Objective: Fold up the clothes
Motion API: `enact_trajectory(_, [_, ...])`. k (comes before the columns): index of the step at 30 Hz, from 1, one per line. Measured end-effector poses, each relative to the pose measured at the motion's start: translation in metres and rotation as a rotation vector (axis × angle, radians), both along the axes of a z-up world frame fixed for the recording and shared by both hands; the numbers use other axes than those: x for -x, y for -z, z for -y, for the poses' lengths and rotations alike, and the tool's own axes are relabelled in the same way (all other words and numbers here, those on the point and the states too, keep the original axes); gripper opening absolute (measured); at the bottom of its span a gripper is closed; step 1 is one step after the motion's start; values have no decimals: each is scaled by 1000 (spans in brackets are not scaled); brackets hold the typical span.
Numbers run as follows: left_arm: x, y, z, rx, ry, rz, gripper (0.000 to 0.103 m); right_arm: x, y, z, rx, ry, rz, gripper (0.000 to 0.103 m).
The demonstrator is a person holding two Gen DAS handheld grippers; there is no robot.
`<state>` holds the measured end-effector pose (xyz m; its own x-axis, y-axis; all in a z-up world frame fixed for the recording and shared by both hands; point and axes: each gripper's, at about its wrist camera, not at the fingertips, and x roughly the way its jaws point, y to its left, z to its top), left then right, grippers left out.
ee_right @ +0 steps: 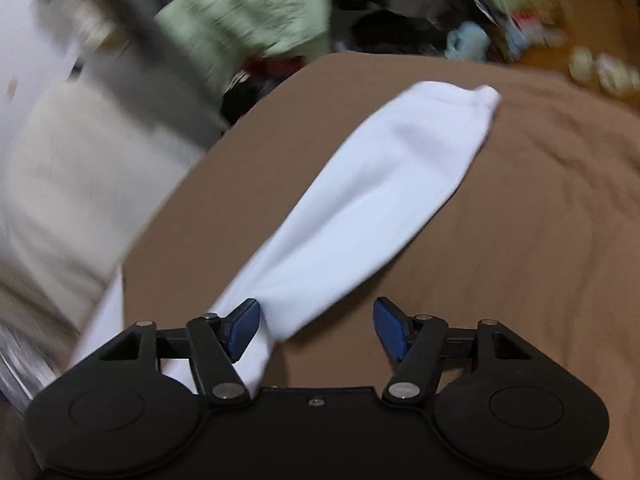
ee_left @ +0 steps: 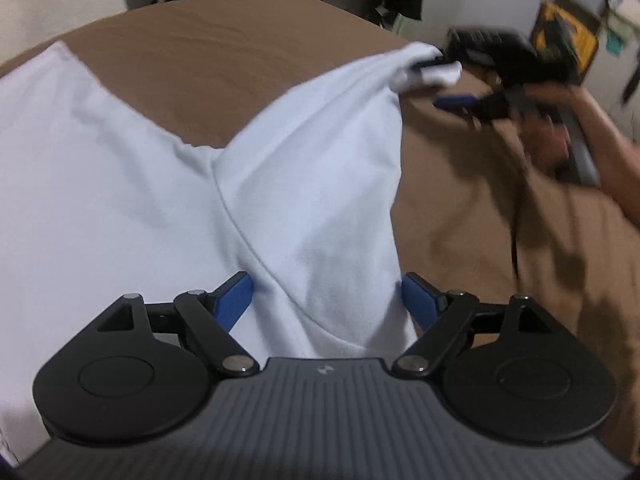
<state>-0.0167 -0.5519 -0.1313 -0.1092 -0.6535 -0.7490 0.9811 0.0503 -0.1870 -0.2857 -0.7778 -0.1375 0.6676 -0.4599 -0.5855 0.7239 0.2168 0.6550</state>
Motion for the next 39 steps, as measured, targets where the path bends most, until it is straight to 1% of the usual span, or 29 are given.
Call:
enact_trajectory(1, [2,1,-1,7,10,11,78,1,4,13,-25,2,36,77])
enact_trajectory(2, [5,3,-1,3,14,29,60,2,4,22,-17,6,48,76])
enact_trajectory(3, [7,2,-3,-6,15,63,47,2,4,30,-3,13,48,75])
enact_trajectory(4, [5,-1,-5,-5,18,75,40,-2,0,36,32,25,12,65])
enact_trajectory(5, [0,-6,-9,2,19,45,23,-7,-5,42,68,35,-35,35])
enact_trajectory(6, [-6,-8,-13,4,18,-19,4,-11,-12,48,104,37,-103,16])
enact_trajectory(7, [-13,-11,-16,-2,19,-101,4,-10,-19,52,140,34,-134,5])
enact_trajectory(8, [-15,-12,-18,0,9,-123,4,-5,-28,55,183,34,-142,3])
enact_trajectory(10, [-17,-10,-21,-3,9,-139,3,4,-51,57,269,72,-204,2])
enact_trajectory(12, [-17,3,-20,-32,4,-175,4,6,-56,63,289,115,-253,2])
enact_trajectory(14, [-23,15,-21,-45,-45,-233,5,8,-59,67,295,138,-294,2])
enact_trajectory(15, [-27,19,-23,-52,-62,-260,6,8,-61,66,302,130,-311,2])
enact_trajectory(16, [-30,14,-25,-56,-59,-278,7,7,-65,63,312,121,-323,2])
enact_trajectory(17, [-33,7,-28,-60,-52,-287,17,3,-72,57,331,104,-320,3])
enact_trajectory(18, [-35,-3,-30,-58,-39,-267,36,-1,-78,50,349,88,-318,3])
enact_trajectory(19, [-37,-14,-37,-41,-32,-232,45,-5,-86,42,368,69,-312,3])
enact_trajectory(20, [-39,-25,-45,-17,-37,-190,57,-11,-96,32,388,47,-296,3])
enact_trajectory(21, [-43,-36,-53,3,-57,-139,61,-18,-105,19,407,19,-277,3])
enact_trajectory(22, [-50,-45,-63,12,-85,-100,61,-33,-111,3,423,-24,-247,3])
enact_trajectory(24, [-68,-59,-81,10,-150,-85,61,-61,-124,-30,454,-110,-186,3])
enact_trajectory(27, [-97,-71,-123,3,-260,-162,61,-103,-143,-80,498,-240,-94,3])
enact_trajectory(31, [-122,-88,-188,63,-394,-120,61,-160,-167,-147,552,-414,27,3])
enact_trajectory(33, [-135,-91,-222,104,-497,-119,62,-190,-161,-191,566,-516,71,3])
enact_trajectory(35, [-151,-89,-257,144,-619,-135,68,-219,-142,-236,547,-615,111,3])
enact_trajectory(36, [-158,-87,-273,159,-677,-150,68,-234,-128,-254,529,-656,116,3])
enact_trajectory(37, [-166,-79,-284,159,-721,-194,68,-251,-111,-275,501,-704,111,3])
enact_trajectory(39, [-179,-64,-296,145,-769,-319,67,-278,-81,-306,441,-775,86,3])
